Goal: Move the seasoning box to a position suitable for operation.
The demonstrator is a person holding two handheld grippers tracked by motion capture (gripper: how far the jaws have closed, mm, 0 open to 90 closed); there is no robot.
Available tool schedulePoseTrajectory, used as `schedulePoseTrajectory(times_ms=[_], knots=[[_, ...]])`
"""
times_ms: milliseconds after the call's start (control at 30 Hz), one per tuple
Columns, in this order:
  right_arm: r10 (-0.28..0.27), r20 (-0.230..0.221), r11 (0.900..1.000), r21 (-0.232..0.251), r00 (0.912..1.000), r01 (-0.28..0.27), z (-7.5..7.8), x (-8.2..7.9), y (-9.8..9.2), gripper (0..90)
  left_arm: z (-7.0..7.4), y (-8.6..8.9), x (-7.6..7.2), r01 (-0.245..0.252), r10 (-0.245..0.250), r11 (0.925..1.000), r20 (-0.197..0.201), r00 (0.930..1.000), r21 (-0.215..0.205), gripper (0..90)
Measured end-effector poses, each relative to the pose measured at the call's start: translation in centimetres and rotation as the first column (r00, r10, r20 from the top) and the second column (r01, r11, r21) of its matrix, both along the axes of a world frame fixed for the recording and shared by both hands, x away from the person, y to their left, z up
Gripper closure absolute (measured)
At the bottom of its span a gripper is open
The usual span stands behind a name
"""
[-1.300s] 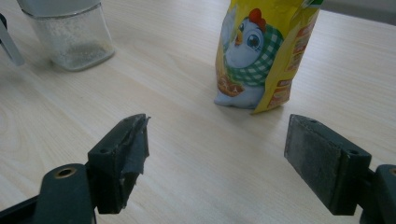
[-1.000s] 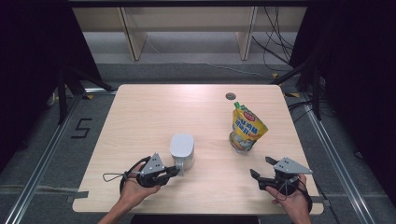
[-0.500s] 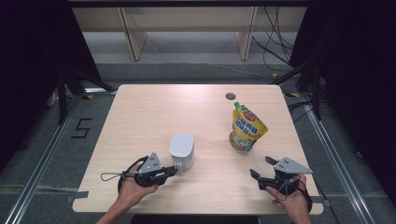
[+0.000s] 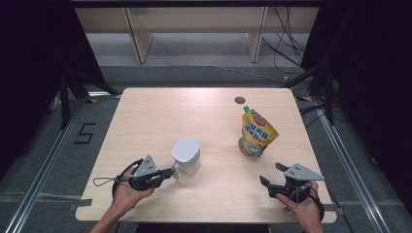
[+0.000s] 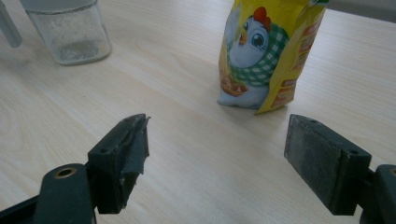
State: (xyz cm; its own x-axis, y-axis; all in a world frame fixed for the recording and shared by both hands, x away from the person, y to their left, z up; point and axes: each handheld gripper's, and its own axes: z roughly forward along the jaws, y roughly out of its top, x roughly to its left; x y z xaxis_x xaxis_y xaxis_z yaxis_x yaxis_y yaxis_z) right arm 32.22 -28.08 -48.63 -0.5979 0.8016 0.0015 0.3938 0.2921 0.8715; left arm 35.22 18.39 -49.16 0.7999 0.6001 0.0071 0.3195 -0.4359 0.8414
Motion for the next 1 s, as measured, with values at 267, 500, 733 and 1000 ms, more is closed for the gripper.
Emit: schedulePoseTrajectory(times_ms=[267, 500, 733, 1000], knots=[[0.001, -0.001, 1.0, 0.008, 1.0, -0.001, 0.0, -0.1, 0.1, 22.6, 0.2, -0.1, -0.5, -0.026, 0.026, 0.9996, -0.04, 0.9989, -0.007, 65.3], [0.016, -0.015, 1.0, 0.008, 0.9998, -0.016, 0.0, -0.1, 0.3, 22.6, 0.7, -1.3, -1.5, -0.086, 0.083, 0.9954, -0.063, 0.9945, -0.043, 48.2], [0.023, -0.023, 1.0, 0.014, 0.9995, -0.023, -0.1, -0.2, 0.5, 22.6, 1.0, -2.1, -0.9, -0.129, 0.127, 0.9901, -0.038, 0.9912, -0.056, 50.4], [0.031, -0.027, 0.999, 0.012, 0.9992, -0.03, 0.0, -0.2, 0.6, 22.2, 0.7, -2.4, -0.4, -0.156, 0.154, 0.9871, -0.037, 0.9874, -0.039, 53.7]])
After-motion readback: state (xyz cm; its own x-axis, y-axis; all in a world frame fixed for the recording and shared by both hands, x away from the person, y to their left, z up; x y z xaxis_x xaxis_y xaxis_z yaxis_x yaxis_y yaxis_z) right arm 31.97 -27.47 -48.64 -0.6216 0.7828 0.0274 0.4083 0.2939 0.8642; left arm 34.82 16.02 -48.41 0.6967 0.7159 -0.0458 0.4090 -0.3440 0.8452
